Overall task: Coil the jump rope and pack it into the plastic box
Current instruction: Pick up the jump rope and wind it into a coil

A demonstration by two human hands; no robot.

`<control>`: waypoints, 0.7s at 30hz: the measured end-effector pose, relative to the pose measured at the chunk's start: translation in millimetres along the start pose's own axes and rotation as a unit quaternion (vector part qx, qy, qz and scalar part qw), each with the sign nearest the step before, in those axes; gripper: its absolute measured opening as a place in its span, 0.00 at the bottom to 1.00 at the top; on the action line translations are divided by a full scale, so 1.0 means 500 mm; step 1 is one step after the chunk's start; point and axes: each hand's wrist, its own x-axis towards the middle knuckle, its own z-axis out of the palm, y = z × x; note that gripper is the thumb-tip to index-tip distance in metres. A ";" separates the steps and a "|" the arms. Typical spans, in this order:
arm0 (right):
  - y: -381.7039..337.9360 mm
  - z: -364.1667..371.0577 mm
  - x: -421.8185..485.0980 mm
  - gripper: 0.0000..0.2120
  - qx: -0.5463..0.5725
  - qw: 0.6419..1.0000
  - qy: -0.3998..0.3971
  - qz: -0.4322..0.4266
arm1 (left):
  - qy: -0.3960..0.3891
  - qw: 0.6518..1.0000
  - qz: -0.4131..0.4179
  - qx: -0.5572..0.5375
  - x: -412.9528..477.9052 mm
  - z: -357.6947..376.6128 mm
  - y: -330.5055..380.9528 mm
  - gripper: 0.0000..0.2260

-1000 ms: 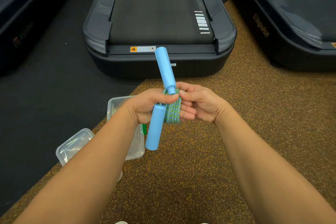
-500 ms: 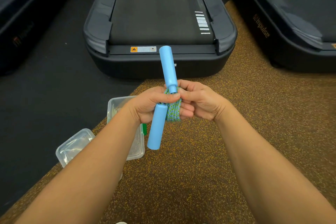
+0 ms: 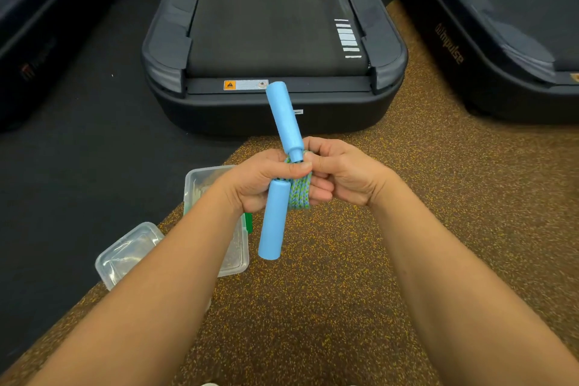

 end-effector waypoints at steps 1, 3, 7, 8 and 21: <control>-0.001 -0.002 0.001 0.11 -0.003 1.000 -0.007 0.009 | -0.002 1.000 -0.002 -0.001 -0.001 0.000 0.002 0.10; -0.001 -0.001 0.002 0.15 -0.004 1.000 -0.020 0.022 | -0.008 1.000 -0.006 0.000 -0.003 -0.002 0.006 0.11; 0.006 0.006 0.009 0.17 0.004 1.000 0.023 0.008 | -0.010 1.000 -0.015 0.010 -0.001 -0.004 0.010 0.12; 0.007 0.007 0.010 0.15 -0.006 0.999 0.032 -0.001 | -0.006 1.000 -0.014 0.010 0.000 -0.003 0.009 0.11; -0.019 0.033 -0.008 0.07 0.011 1.000 0.007 0.002 | -0.003 1.000 -0.018 0.010 -0.009 0.006 0.019 0.09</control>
